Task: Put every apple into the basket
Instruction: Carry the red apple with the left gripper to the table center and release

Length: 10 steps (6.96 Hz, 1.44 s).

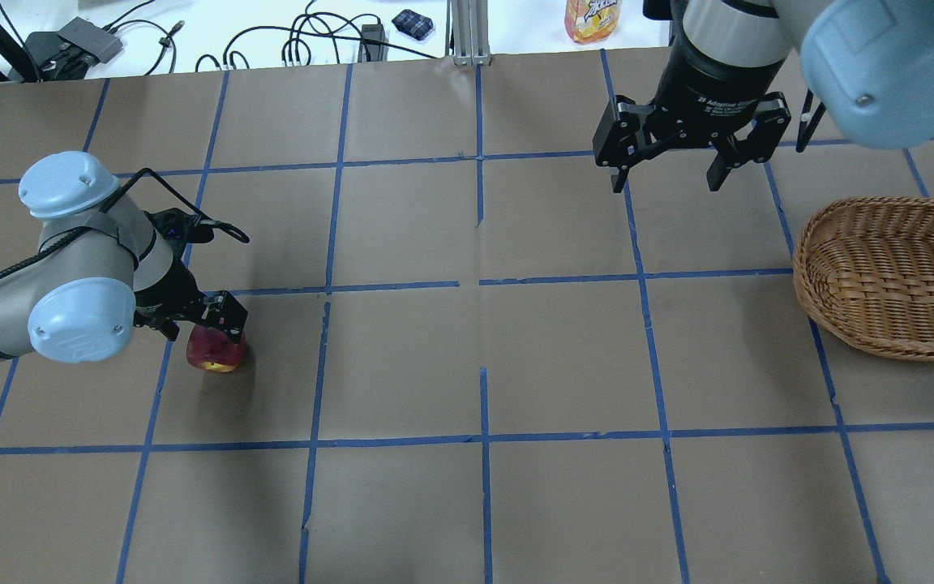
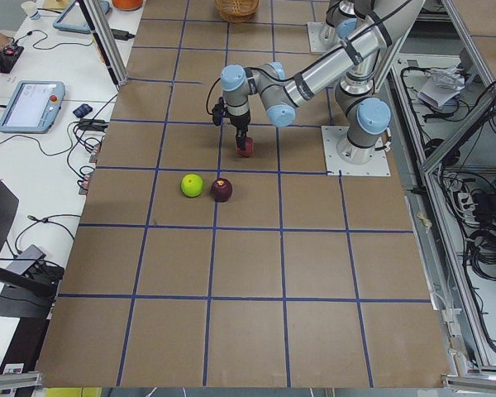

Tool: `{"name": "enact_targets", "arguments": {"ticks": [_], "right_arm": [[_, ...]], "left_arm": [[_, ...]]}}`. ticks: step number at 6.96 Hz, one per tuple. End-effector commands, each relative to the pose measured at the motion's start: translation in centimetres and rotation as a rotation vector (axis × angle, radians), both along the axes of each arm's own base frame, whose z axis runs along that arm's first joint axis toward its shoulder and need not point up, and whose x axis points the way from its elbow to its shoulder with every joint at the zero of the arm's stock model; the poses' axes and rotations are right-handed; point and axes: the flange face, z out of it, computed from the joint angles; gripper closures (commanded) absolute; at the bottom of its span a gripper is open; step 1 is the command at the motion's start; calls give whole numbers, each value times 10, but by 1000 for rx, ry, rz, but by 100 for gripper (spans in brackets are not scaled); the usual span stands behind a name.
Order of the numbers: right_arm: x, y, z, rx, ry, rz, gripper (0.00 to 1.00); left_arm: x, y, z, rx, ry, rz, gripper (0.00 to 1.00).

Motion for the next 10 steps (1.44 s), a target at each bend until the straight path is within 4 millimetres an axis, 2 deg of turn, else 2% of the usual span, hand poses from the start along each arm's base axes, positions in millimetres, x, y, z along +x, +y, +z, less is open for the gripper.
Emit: {"name": "enact_targets", "arguments": {"ticks": [1,2,3,4,5,6,7,8,9,10], "right_arm": [[0,0,0,1,0,0,0],[0,0,0,1,0,-1,0],[0,0,0,1,0,-1,0],[0,0,0,1,0,-1,0],[0,0,0,1,0,-1,0],[0,0,0,1,0,-1,0],[0,0,0,1,0,-1,0],[0,0,0,1,0,-1,0],[0,0,0,1,0,-1,0],[0,0,0,1,0,-1,0]], "left_arm": [[2,-4,-21,-4,-1,7,0],[1,-2,-28,-11,-5,13,10],[2,-4,-29,-21,-7,18,59],[-3,-5,-20,-40,-15,67,89],[-20,-9,-10,-68,27,178,92],[-66,-13,1,-105,159,191,92],[-121,-20,8,-107,176,280,93],[-208,-18,28,-129,176,285,92],[-275,-19,40,-138,180,352,92],[-318,-20,41,-136,186,362,92]]}}
